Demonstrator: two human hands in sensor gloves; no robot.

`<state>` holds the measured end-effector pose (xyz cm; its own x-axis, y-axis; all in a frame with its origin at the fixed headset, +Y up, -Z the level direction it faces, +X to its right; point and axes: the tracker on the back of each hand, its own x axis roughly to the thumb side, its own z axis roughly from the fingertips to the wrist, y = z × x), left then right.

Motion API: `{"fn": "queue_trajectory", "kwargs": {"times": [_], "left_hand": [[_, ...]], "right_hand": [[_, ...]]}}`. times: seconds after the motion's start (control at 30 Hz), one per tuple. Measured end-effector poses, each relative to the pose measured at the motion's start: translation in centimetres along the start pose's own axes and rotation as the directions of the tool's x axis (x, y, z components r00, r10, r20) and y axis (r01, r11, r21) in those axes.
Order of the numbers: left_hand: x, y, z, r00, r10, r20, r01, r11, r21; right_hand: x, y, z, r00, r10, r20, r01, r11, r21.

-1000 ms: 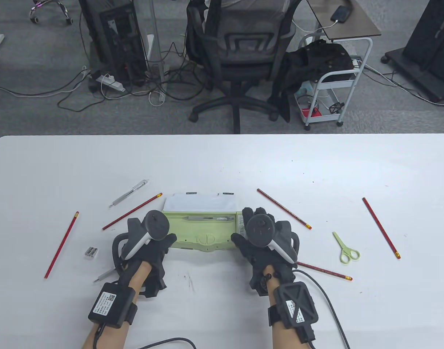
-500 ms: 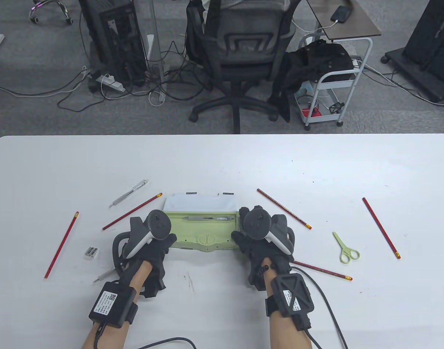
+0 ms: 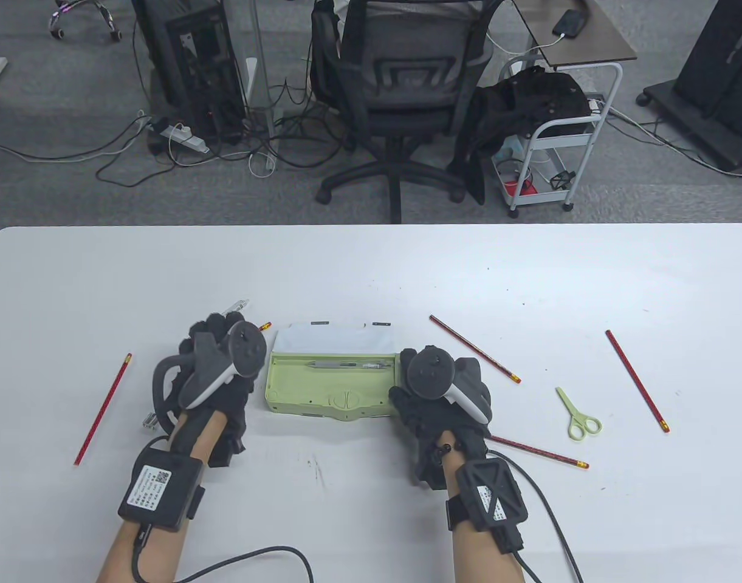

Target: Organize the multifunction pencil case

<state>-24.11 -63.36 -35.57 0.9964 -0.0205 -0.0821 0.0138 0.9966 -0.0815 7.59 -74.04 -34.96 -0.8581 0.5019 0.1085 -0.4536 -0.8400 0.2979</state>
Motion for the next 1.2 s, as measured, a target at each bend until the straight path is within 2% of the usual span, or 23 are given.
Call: {"fn": "queue_trajectory", "kwargs": {"times": [0.1, 0.17, 0.3, 0.37, 0.47, 0.57, 0.73, 0.97, 1.2], "left_hand": [[-2.1, 3.5, -1.2, 1.0, 0.005, -0.007, -0.004, 0.998, 0.057], [-3.6, 5.0, -2.2, 1.0, -0.004, -0.028, 0.006, 0.997, 0.082], [-6.5, 5.2, -4.3, 0.993, 0.081, -0.084, -0.078, 0.996, 0.038], [-7.5, 4.1, -5.6, 0.993, 0.062, -0.105, -0.063, 0.998, -0.01], [-8.1, 1.0, -7.6, 0.992, 0.02, -0.122, -0.031, 0.995, -0.095], [-7.5, -2.0, -9.5, 0.989, -0.038, -0.141, 0.016, 0.988, -0.151], [-5.8, -5.3, -11.8, 0.979, -0.109, -0.174, 0.066, 0.969, -0.239], [-5.5, -7.6, -13.6, 0.954, -0.184, -0.239, 0.103, 0.944, -0.313], [-5.7, -9.4, -14.2, 0.943, -0.224, -0.245, 0.129, 0.927, -0.352]], "right_hand": [[-0.1, -0.1, 0.0, 1.0, -0.012, 0.007, 0.012, 1.0, 0.017], [-0.2, -0.2, 0.1, 1.0, -0.022, 0.011, 0.022, 0.999, 0.024], [-0.4, -0.3, 0.1, 1.0, -0.025, 0.015, 0.024, 0.999, 0.033], [-0.4, -0.3, 0.0, 1.0, -0.025, 0.014, 0.024, 0.999, 0.034], [-0.4, -0.3, 0.0, 1.0, -0.02, 0.016, 0.019, 0.999, 0.03], [-0.5, -0.3, 0.0, 1.0, -0.021, 0.017, 0.021, 0.999, 0.024], [-0.5, -0.3, 0.0, 1.0, -0.008, 0.014, 0.008, 1.0, 0.021], [-0.5, -0.3, 0.0, 1.0, -0.007, 0.014, 0.007, 1.0, 0.014], [-0.6, -0.3, 0.0, 1.0, -0.008, 0.012, 0.007, 1.0, 0.014]]}}
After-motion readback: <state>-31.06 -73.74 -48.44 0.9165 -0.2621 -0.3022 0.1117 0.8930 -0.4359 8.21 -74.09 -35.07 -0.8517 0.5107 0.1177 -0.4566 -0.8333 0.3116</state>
